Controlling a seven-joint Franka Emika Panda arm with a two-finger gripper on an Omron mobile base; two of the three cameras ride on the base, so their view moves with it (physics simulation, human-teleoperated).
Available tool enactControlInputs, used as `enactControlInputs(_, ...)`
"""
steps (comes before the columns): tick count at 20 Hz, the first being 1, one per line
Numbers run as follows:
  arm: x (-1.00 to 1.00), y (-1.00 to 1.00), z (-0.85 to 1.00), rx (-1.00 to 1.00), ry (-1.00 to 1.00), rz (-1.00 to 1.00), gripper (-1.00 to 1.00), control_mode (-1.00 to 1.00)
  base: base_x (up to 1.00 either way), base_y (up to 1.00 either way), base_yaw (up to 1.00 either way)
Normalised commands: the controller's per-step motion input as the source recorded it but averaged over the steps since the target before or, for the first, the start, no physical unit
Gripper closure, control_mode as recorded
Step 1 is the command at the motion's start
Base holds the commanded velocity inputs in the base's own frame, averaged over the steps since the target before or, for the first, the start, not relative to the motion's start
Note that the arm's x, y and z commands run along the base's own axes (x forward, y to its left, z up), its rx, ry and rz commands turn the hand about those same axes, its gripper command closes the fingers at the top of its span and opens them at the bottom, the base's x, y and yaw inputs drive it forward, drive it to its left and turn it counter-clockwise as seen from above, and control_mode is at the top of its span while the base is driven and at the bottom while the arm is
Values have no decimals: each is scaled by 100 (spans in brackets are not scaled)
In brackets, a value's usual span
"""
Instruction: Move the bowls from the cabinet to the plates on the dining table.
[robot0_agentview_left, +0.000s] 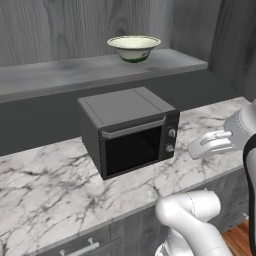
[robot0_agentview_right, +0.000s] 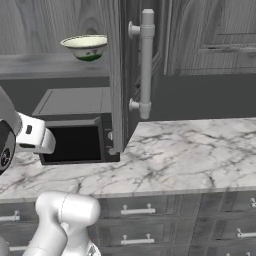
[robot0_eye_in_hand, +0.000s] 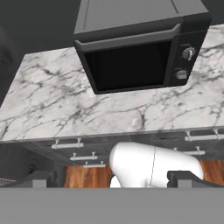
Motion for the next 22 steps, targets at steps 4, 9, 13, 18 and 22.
enactControlInputs(4, 0, 0, 0, 0, 0, 0, -100, 100, 0, 0, 0)
enactControlInputs(9, 0, 0, 0, 0, 0, 0, -100, 100, 0, 0, 0)
enactControlInputs(13, 0, 0, 0, 0, 0, 0, -100, 100, 0, 1, 0)
enactControlInputs(18, 5, 5, 0, 0, -1, 0, -100, -100, 1, 0, 0)
enactControlInputs(22, 4, 48, 0, -3, -3, 0, -100, -100, 0, 0, 0)
